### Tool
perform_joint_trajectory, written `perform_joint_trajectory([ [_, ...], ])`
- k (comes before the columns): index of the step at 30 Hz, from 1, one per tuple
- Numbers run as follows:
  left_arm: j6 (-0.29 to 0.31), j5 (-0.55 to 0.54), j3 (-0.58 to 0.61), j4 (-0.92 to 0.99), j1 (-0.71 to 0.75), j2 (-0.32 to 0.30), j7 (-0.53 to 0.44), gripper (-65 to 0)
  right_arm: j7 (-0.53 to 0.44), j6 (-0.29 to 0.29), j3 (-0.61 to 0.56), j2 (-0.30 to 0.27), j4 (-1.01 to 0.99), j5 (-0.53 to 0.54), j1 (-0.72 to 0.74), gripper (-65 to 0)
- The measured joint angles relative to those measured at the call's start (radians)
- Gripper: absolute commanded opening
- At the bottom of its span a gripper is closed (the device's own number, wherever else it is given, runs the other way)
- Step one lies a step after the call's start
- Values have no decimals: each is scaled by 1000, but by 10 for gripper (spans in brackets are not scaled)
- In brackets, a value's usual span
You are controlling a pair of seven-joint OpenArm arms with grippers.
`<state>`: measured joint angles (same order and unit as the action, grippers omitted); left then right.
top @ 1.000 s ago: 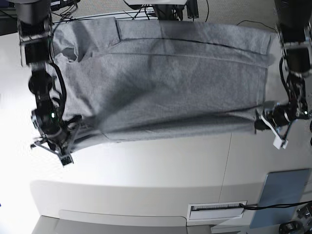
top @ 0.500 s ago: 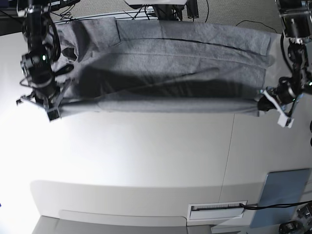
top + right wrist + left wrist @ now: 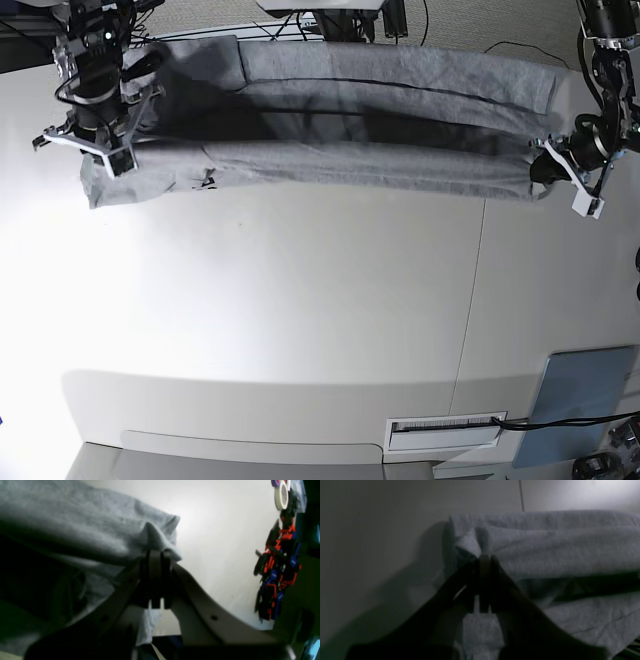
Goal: Fold the T-shirt properly
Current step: 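Lift the opposite side with both grippers and fold it over the first fold, then lower the fold flat and open the left gripper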
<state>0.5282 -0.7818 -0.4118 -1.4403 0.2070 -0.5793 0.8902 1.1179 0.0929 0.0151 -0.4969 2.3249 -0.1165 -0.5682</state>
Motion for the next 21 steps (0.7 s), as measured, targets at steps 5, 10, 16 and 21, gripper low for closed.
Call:
perform_joint_trajectory([
  [5,0,21,0,0,1,0,0,-650,0,0,0,0,3,1,-8,-650],
  [10,0,29,0,0,1,0,5,-650,35,1,0,0,3,2,-8,-650],
  [16,0,29,0,0,1,0,58,-650,46,2,0,0,4,-38,-31,-650],
  [21,1,29,0,0,1,0,74,-650,52,1,0,-2,4,-37,-44,-650],
])
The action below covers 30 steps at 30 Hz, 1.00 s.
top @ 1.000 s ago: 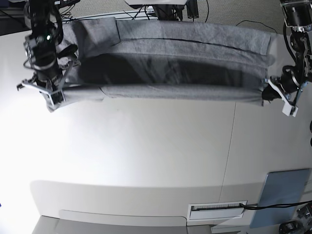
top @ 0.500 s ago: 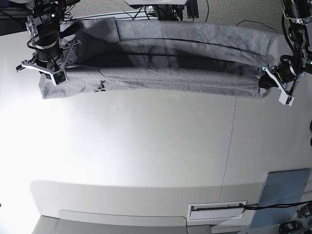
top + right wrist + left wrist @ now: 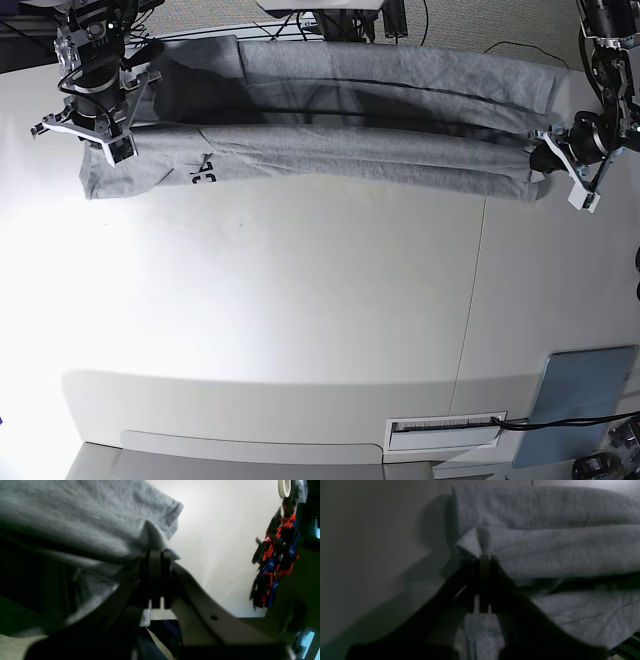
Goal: Fold the T-shirt properly
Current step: 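Lower the fold flat and open the left gripper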
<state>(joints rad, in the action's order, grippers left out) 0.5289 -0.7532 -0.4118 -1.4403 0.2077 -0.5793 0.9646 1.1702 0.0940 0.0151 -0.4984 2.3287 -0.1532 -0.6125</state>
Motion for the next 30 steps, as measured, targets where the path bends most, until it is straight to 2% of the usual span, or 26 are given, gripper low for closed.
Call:
perform_joint_trajectory([
  [3,0,0,0,0,0,0,0,-650,0,0,0,0,0,0,0,-650],
  [7,0,0,0,0,0,0,0,-650,-54,0,0,0,0,-4,0,-650],
  [11,-1,3,0,0,0,0,0,-650,-60,6,0,0,0,35,-3,-509],
  [13,-8,8,0,0,0,0,5,-650,-50,13,4,-1,0,47,-15,-462],
  [18,-8,8,0,0,0,0,15,-650,0,26,4,-1,-1,46,-59,-460],
  [25,-8,8,0,0,0,-1,15,-645,-28,26,4,-1,-1,46,-64,-460],
  [30,-8,8,0,0,0,-19,27,-371,-34,25,4,-1,-1,46,-63,-460],
])
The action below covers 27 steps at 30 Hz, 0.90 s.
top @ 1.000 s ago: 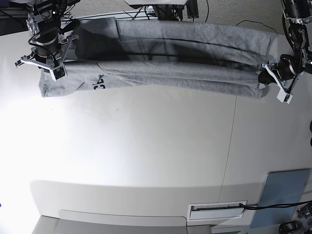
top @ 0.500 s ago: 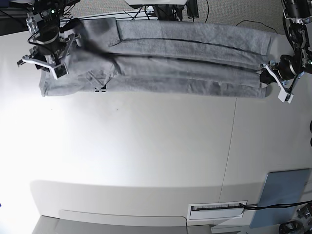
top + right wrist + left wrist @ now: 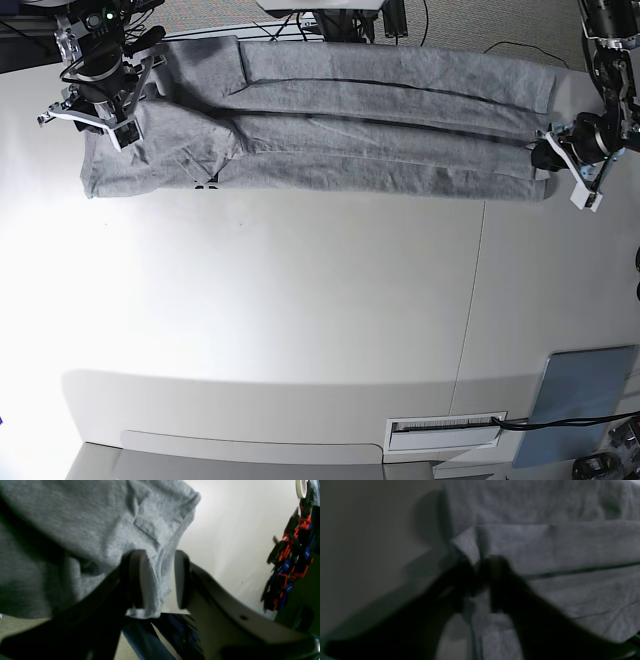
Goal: Fold the T-shirt properly
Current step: 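Lower the fold flat and open the left gripper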
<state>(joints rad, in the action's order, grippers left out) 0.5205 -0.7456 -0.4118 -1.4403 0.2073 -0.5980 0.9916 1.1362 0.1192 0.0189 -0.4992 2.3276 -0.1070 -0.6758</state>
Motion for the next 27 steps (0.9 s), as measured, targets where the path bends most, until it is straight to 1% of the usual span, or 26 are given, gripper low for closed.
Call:
perform_joint_trajectory([
  [2,0,0,0,0,0,-11,-1,-294,0,0,0,0,0,0,0,-460],
  [4,0,0,0,0,0,-19,-3,-268,0,0,0,0,0,0,0,-460],
  [6,0,0,0,0,0,-20,-18,-267,0,0,0,0,0,0,0,-460],
  [9,-30,-6,0,8,-1,-20,-34,-267,0,0,0,0,0,0,0,-460],
  [13,-27,-11,-2,82,-2,-20,-55,-267,-1,-2,0,0,0,0,0,-460],
  [14,-23,-27,-3,101,-3,-23,-60,-268,-1,-3,0,0,0,0,0,-460],
  [16,-10,-61,-8,138,-8,-29,-63,-268,0,-3,0,0,0,0,0,-460],
  [17,12,-95,-10,158,-10,-29,-68,-268,0,-4,0,0,0,0,0,-460],
  [18,18,-138,-10,174,-10,-32,-69,-268,0,-4,0,0,0,0,0,-460],
  [20,51,-224,-10,200,-10,-32,-45,-268,0,-3,0,0,0,0,0,-460],
  [22,80,-285,-9,218,-9,-31,-19,-268,0,-4,0,0,0,0,0,-460],
  [24,93,-313,-9,230,-9,-29,0,-268,0,-4,0,0,0,0,0,-460],
  [27,110,-319,-9,235,-7,-29,5,-268,0,-4,0,0,0,0,0,-460],
])
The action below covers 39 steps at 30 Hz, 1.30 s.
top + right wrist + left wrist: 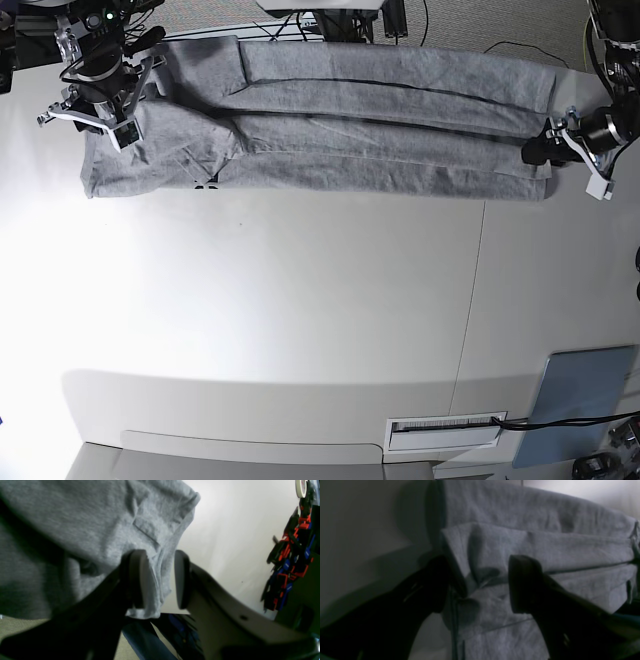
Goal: Fold the T-shirt properly
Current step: 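Lower the fold flat and open the left gripper, then grasp the hem end of the folded strip with the left gripper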
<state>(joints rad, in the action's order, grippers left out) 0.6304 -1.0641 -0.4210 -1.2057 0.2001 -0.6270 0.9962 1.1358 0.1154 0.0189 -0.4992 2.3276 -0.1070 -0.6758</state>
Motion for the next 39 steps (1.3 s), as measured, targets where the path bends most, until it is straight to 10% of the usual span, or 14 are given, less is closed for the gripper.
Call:
perform_joint_trajectory([
  [23,52,-166,1,3,138,68,-165,-388,1,0,0,0,0,0,0,-460],
  [30,47,-137,2,6,138,79,-206,-650,10,0,0,0,0,0,0,-461],
  [39,41,-77,-48,9,102,88,-246,-650,18,0,0,0,0,0,0,-461],
])
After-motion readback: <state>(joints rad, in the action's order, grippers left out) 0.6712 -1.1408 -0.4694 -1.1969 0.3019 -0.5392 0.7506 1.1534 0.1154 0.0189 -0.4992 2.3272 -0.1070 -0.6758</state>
